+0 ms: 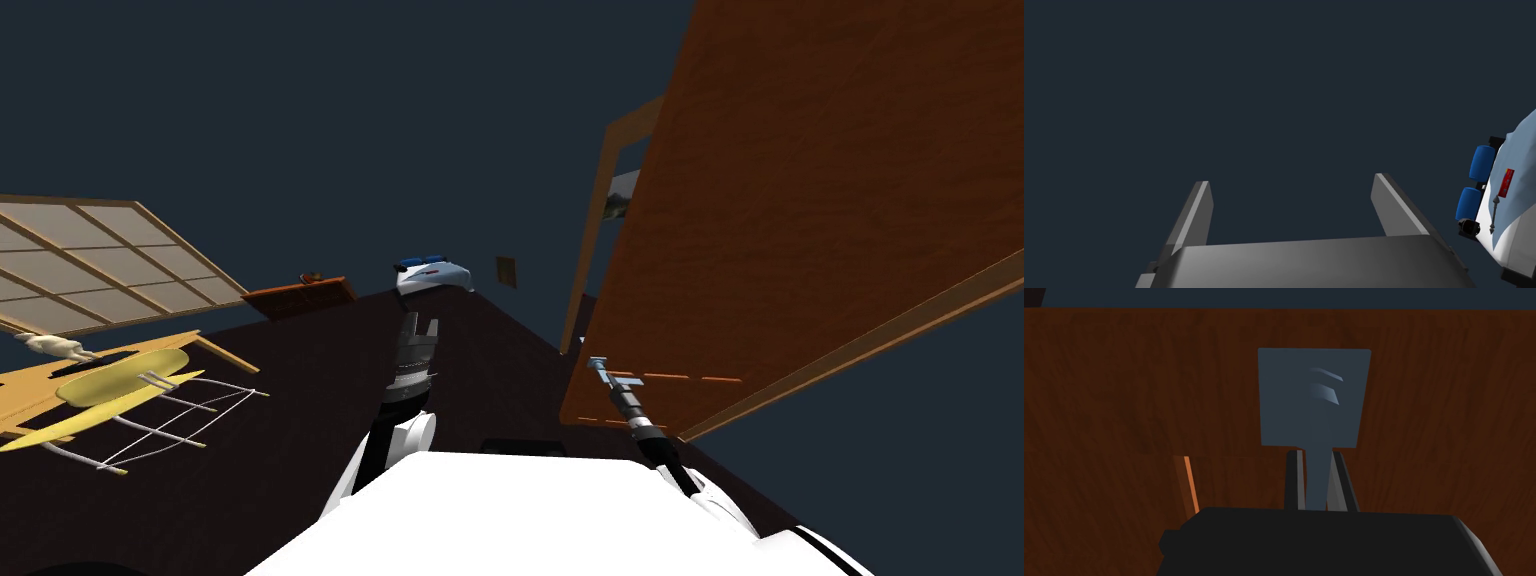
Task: Pull the door open
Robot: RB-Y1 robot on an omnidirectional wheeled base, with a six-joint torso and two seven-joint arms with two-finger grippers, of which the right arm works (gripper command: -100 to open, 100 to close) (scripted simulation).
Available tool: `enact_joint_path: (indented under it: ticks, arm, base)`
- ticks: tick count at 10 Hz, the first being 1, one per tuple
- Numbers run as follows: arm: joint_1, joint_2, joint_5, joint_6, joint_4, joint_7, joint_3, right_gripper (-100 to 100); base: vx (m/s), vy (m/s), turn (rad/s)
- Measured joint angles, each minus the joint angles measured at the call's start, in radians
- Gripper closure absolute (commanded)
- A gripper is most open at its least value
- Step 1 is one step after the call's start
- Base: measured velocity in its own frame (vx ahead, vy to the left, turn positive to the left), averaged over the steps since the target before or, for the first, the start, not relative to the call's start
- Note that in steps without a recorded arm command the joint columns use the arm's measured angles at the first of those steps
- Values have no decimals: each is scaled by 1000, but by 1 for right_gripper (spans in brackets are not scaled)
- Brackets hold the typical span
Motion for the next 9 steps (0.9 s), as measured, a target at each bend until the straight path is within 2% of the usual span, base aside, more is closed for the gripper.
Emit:
enact_joint_path:
  ticks: [1,3,4,6,7,8,9]
  arm:
    - [-29,9,-5,-2,32,5,2,100]
    - [-39,16,-16,31,14,20,3,100]
    - [-63,23,-19,27,51,21,6,100]
    - [-64,27,-28,57,21,32,6,100]
    - [-77,30,-32,63,29,36,8,100]
    - [-79,33,-31,65,31,37,9,100]
    - [-88,26,-29,39,63,25,19,100]
  base:
    - [-232,-71,128]
    - [-194,-64,119]
    - [-169,-64,107]
    - [-180,-80,111]
    - [-70,-20,41]
    - [-129,-28,130]
    - [-151,-40,76]
